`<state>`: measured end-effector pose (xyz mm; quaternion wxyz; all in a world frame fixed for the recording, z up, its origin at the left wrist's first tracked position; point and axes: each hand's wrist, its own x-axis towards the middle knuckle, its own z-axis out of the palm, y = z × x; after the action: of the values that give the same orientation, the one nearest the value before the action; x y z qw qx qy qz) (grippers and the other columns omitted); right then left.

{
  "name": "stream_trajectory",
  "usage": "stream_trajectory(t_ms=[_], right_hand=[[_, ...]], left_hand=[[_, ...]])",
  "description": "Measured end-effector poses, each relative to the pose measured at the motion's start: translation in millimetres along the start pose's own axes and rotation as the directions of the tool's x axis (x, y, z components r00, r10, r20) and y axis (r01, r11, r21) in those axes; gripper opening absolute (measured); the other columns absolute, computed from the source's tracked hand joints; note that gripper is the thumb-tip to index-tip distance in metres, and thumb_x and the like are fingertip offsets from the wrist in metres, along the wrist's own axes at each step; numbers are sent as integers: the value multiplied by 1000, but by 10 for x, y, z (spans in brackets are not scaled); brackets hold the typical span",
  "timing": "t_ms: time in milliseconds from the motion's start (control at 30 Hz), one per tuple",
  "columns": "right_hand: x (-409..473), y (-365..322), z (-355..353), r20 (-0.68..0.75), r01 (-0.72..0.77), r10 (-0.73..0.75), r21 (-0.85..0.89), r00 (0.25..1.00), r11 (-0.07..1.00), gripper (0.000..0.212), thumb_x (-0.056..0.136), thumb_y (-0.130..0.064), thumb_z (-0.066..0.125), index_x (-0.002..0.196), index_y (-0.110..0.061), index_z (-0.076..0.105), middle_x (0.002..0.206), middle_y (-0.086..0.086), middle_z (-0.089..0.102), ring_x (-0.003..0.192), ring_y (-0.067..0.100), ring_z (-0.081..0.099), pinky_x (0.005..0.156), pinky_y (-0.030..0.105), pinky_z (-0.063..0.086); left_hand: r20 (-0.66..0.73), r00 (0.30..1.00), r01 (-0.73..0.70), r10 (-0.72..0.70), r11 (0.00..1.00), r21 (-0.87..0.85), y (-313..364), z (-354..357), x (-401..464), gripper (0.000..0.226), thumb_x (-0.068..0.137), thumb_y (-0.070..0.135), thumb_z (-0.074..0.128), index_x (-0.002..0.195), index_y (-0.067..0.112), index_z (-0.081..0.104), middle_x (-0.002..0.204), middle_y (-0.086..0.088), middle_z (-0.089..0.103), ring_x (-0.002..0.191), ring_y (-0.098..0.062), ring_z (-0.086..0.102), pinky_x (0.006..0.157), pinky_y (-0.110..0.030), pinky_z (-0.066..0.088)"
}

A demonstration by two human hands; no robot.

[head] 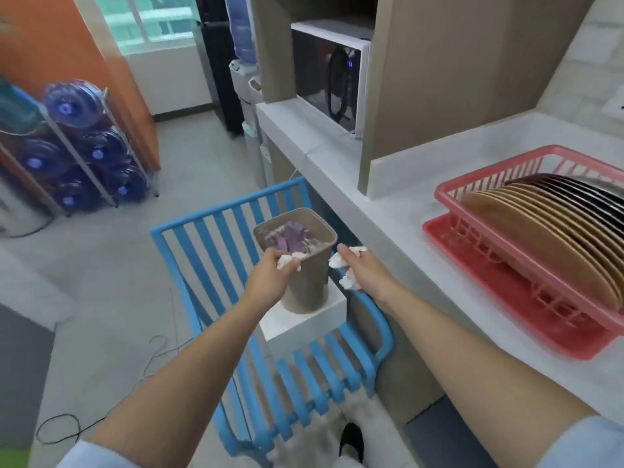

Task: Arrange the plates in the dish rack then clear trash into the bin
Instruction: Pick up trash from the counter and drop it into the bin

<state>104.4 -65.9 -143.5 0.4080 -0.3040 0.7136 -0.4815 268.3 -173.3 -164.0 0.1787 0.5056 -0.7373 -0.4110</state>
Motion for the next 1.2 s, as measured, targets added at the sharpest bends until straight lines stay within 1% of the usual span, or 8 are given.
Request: stream_trajectory(t_ms=[133, 233, 367, 533, 700, 867, 1000, 1200], right_hand=[[612, -115, 113, -40, -57, 56, -15, 998, 998, 49, 101, -50, 32, 111, -12, 61, 79, 1, 57, 69, 15, 58, 62, 25, 43], [958, -224, 152, -25, -97, 97, -11, 995, 995, 48, 102, -50, 27, 108, -15, 59, 90, 4, 61, 79, 19, 60, 60, 26, 43], [1448, -288, 137, -2, -108, 108, -58, 994, 993, 47, 101, -51, 28, 110, -17, 59, 104, 6, 64, 94, 22, 62, 89, 35, 48], [1816, -206, 155, 47, -127, 134, -138, 990, 982, 42, 100, -52, 33, 107, -19, 58, 96, 0, 63, 93, 20, 62, 94, 38, 49], [2077, -197, 194, 50, -148, 158, -162, 986, 976, 34, 96, -45, 50, 111, -15, 48, 100, 2, 60, 89, 18, 59, 78, 31, 47], [2274, -179, 298, 30, -127, 136, -215, 990, 968, 35, 91, -31, 65, 115, -13, 47, 114, 8, 58, 97, 19, 55, 73, 26, 42], [2455, -201, 448, 32, -135, 149, -273, 988, 952, 28, 90, -22, 66, 111, -13, 51, 121, 10, 52, 98, 20, 52, 76, 26, 39], [2643, -145, 746, 15, -181, 196, -328, 980, 927, 32, 93, -18, 57, 124, -13, 55, 131, 5, 45, 104, 20, 50, 85, 27, 41]], left_hand=[[-66, 998, 3, 1, 998, 68, -8, -149, 528, 25, 91, 47, 62, 102, 25, 59, 116, -1, 60, 107, -20, 55, 82, -35, 44], [-74, 997, 11, -6, 998, 55, 46, -194, 888, 26, 92, 40, 64, 107, 20, 61, 121, -2, 60, 104, -16, 56, 70, -22, 42], [-100, 993, 64, -59, 997, 49, 115, -114, 1347, 28, 94, 36, 63, 116, 21, 59, 126, -3, 61, 107, -17, 58, 71, -22, 41], [-23, 993, 120, -118, 981, 149, 24, 57, 1712, 26, 95, 29, 59, 118, 18, 58, 101, 0, 64, 60, -1, 56, 46, -15, 38], [11, 983, 178, -182, 972, 156, -121, 198, 2029, 36, 90, 33, 65, 119, 14, 56, 114, -5, 67, 95, -21, 62, 84, -33, 50], [47, 984, 167, -171, 983, 81, -201, 226, 2228, 33, 93, 37, 62, 119, 18, 56, 113, 0, 67, 82, -18, 69, 81, -39, 56], [14, 992, 123, -128, 973, 193, -226, 114, 2276, 20, 98, 41, 52, 108, 26, 60, 93, 12, 69, 70, -4, 65, 62, -26, 45], [-11, 998, -48, 62, 866, 498, -444, -5, 2288, 21, 97, 35, 50, 111, 32, 66, 117, 7, 60, 113, -18, 49, 90, -36, 40]])
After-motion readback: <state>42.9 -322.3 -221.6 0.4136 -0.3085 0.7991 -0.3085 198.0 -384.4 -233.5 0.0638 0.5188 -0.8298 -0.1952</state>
